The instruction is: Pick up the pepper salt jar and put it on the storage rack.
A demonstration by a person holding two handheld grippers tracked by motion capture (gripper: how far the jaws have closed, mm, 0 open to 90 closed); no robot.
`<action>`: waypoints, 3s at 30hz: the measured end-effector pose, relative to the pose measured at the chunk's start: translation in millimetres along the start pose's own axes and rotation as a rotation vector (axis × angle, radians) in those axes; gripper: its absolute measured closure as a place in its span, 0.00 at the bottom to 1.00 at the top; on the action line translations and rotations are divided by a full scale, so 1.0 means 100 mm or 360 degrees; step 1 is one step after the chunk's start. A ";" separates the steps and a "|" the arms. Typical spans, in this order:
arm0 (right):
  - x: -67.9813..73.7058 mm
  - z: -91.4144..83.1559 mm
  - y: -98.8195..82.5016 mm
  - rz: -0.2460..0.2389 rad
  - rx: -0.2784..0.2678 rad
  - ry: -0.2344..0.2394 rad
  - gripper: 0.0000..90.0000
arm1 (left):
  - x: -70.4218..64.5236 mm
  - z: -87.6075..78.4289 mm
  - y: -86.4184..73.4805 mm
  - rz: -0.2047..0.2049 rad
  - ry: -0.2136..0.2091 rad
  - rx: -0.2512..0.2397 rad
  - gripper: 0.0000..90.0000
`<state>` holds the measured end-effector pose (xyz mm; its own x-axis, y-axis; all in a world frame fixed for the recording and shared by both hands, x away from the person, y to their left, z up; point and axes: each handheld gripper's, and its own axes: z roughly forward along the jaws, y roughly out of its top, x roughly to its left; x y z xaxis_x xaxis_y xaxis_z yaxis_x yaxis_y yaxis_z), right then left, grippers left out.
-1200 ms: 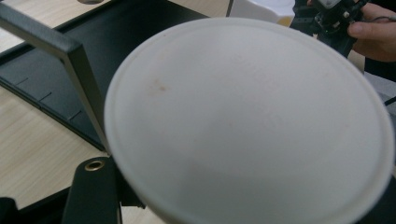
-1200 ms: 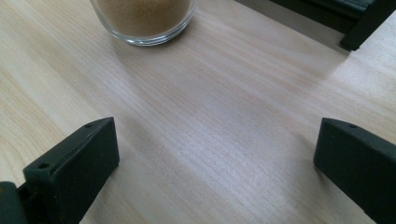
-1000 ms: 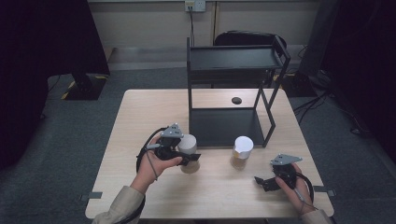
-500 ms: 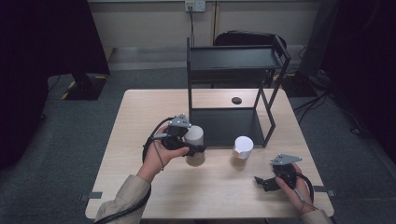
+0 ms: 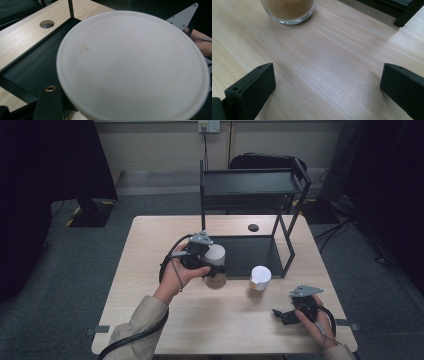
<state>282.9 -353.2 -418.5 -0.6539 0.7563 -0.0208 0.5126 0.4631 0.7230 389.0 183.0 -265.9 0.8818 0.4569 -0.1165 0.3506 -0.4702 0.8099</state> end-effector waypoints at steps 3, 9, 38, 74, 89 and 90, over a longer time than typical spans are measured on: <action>0.00 0.00 0.00 -0.0001 0.0000 0.0000 0.00 | 0.01 0.01 0.06 -0.0002 0.0002 -0.0003 0.39; 0.00 0.00 0.00 0.0000 0.0000 0.0000 0.00 | 0.06 0.03 0.17 -0.0013 0.0014 -0.0007 0.39; 0.00 0.00 0.00 0.0001 -0.0002 0.0000 0.00 | 0.09 -0.04 0.87 0.0039 0.0063 -0.0013 0.39; 0.00 0.00 0.00 0.0001 -0.0002 0.0001 0.00 | 0.10 -0.30 1.67 0.0074 0.0089 -0.0024 0.38; 0.00 0.00 0.00 0.0001 -0.0002 0.0001 0.00 | 0.13 -0.46 1.99 0.0066 0.0090 -0.0027 0.38; 0.00 0.00 0.00 0.0001 -0.0002 0.0001 0.00 | 0.13 -0.47 2.02 0.0068 0.0092 -0.0026 0.38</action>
<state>283.0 -353.4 -418.6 -0.6538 0.7564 -0.0202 0.5122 0.4620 0.7240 456.7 129.8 -77.1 0.8761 0.4797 -0.0486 0.3074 -0.4780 0.8228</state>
